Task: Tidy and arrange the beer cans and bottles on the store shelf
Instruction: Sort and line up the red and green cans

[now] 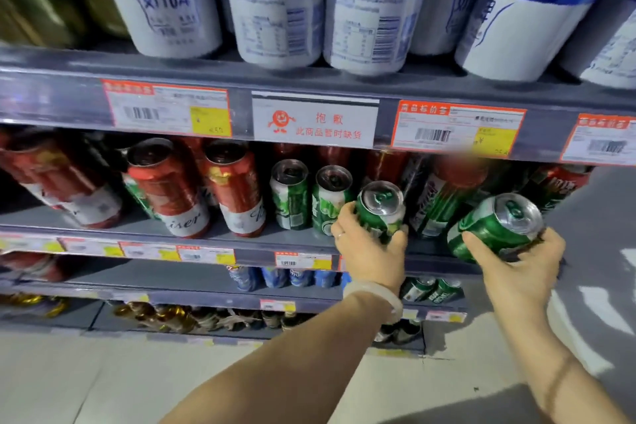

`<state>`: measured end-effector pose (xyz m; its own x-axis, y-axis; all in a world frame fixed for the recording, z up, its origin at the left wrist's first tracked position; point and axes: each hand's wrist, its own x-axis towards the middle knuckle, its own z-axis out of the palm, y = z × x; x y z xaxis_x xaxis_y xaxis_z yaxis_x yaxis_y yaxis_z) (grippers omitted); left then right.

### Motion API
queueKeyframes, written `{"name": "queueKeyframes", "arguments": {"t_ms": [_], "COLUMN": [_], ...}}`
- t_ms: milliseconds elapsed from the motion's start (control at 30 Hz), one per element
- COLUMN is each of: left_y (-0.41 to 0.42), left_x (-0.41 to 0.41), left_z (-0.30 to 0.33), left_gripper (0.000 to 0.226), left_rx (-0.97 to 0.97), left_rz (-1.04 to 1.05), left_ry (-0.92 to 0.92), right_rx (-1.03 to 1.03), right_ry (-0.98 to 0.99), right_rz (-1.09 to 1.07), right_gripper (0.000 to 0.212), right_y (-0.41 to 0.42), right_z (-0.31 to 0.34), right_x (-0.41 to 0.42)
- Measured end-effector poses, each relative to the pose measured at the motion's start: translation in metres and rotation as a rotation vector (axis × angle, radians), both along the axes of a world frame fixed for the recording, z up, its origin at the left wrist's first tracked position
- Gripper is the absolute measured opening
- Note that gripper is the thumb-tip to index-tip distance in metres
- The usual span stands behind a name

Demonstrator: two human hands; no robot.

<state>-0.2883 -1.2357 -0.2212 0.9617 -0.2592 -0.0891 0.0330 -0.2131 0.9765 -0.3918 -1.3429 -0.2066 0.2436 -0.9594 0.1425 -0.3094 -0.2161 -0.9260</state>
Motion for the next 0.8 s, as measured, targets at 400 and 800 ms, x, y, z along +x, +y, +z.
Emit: {"name": "queueKeyframes", "arguments": {"t_ms": [400,800], "left_y": [0.217,0.486], "left_x": [0.066,0.223], "left_z": [0.014,0.012], "left_gripper": [0.063,0.06], "left_rx": [-0.064,0.088], "left_rz": [-0.046,0.254], "left_ry": [-0.123,-0.097], "right_rx": [0.143,0.265], "right_ry": [0.087,0.105], "right_rz": [0.555,0.833], "right_gripper": [0.075,0.079], "right_y": [0.185,0.445], "right_z": [0.038,0.007], "right_x": [0.084,0.272]}}
